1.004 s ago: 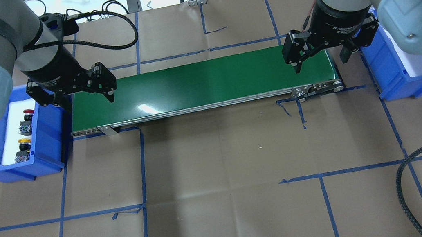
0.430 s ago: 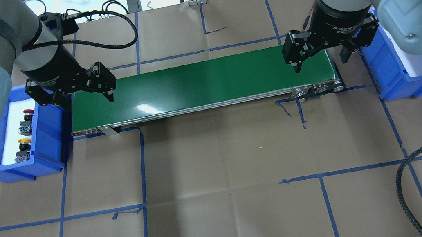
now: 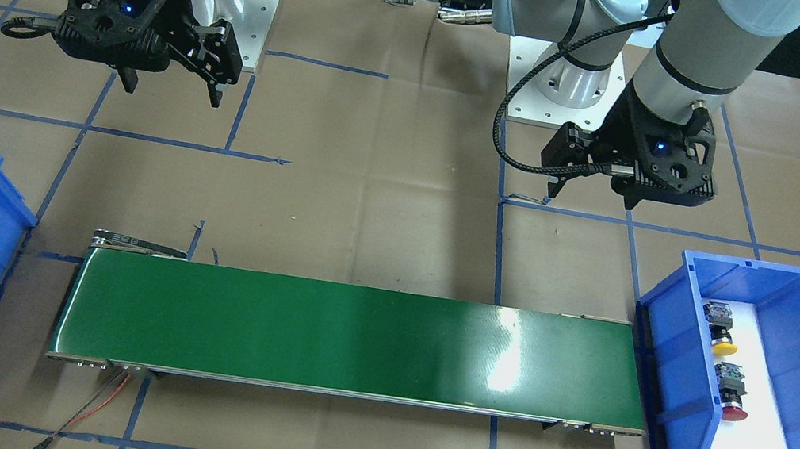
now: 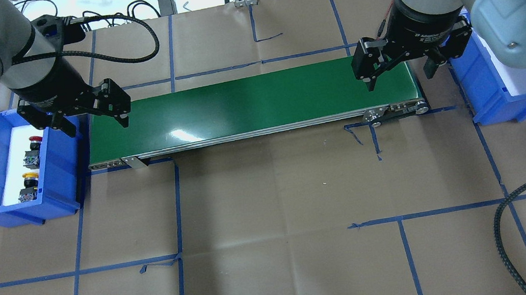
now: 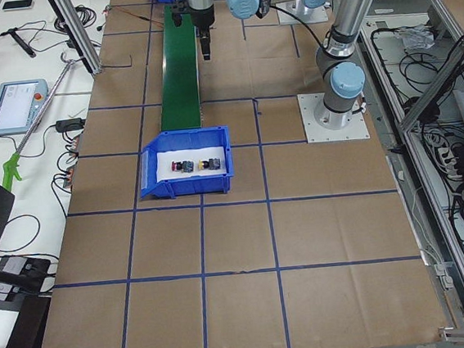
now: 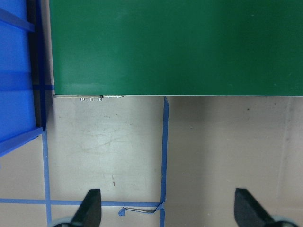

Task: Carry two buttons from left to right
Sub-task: 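Move the left gripper over the bin and lower onto the yellow button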

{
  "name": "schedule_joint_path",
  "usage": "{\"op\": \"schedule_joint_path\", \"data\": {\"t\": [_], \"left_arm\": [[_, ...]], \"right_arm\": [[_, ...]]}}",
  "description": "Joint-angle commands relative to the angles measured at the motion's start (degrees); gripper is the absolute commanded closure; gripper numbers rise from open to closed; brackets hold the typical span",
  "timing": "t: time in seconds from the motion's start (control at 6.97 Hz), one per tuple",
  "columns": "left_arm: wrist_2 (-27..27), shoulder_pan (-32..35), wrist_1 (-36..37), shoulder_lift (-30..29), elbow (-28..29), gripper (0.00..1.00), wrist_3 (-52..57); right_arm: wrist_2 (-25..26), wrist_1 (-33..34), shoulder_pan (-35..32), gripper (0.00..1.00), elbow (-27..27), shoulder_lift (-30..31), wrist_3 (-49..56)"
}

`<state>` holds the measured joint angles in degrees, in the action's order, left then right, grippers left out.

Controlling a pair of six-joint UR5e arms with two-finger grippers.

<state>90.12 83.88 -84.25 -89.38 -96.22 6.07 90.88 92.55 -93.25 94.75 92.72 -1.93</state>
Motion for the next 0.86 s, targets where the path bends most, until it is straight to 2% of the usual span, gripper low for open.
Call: {"op": "schedule_joint_path", "data": {"t": [0.0,0.14,0.43,0.72], "left_arm": [[-0.38,-13.40,-0.48,0.00,-0.02,0.00,12.06],[-0.12,-19.30,-0.57,0.00,-0.28,0.00,21.08],[-0.03,-30.22,-0.48,-0.88,-0.63,0.00,31.58],[0.06,-33.42,2.40,-4.03,-0.63,0.00,34.79]], "right_arm": [[0.00,0.00,0.00,0.00,0.00,0.00,0.00],[0.00,0.00,0.00,0.00,0.00,0.00,-0.09],[0.00,0.00,0.00,0.00,0.00,0.00,-0.09],[-0.09,0.00,0.00,0.00,0.00,-0.08,-0.27]]}}
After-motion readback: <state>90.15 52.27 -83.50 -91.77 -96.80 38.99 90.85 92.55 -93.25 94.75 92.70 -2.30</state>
